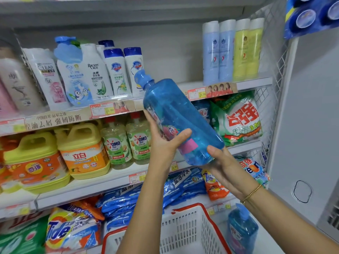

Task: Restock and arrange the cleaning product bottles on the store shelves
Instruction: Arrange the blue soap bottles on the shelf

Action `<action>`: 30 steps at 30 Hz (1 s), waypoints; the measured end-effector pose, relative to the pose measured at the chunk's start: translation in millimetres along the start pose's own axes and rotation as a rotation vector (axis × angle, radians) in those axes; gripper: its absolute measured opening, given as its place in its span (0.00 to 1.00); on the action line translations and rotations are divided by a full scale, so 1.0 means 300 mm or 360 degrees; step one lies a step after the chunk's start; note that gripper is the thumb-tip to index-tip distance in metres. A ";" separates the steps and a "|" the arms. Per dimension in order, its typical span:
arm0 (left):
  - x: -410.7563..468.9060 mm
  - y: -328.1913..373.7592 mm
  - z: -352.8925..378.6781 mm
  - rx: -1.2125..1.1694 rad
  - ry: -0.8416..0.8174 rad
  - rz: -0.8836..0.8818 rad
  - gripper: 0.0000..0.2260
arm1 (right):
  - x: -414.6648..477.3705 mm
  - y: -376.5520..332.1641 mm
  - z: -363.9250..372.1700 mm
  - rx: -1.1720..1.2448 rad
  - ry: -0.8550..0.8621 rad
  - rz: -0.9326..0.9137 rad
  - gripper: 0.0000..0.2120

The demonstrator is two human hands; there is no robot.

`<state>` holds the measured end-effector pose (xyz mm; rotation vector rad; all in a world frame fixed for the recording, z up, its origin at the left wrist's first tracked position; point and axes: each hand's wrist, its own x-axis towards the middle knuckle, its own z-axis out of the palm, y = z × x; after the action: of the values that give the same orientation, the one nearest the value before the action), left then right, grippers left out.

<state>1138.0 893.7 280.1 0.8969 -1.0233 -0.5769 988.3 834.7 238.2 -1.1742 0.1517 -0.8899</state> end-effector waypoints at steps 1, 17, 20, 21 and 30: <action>-0.003 -0.001 0.011 0.0053 0.0031 -0.0033 0.58 | -0.006 0.004 0.000 0.0050 -0.0037 0.0037 0.41; 0.037 0.079 -0.014 -0.0622 -0.0216 -0.0685 0.38 | -0.128 -0.251 0.083 -0.1125 -0.0009 -0.0025 0.19; 0.015 0.042 0.016 -0.0454 -0.0241 -0.0570 0.40 | -0.138 -0.330 0.064 -0.1646 0.0327 -0.0056 0.26; 0.005 0.024 0.030 -0.0388 -0.0213 -0.0531 0.40 | -0.132 -0.352 0.080 -0.1696 0.0405 -0.0072 0.30; -0.133 -0.210 0.272 0.0659 -0.0166 -0.0102 0.58 | 0.061 -0.376 0.024 -0.2272 0.0457 0.0293 0.36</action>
<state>1046.6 861.9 226.5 1.2774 -1.2369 -0.4762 945.1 816.6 342.8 -2.2601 1.2609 -0.7283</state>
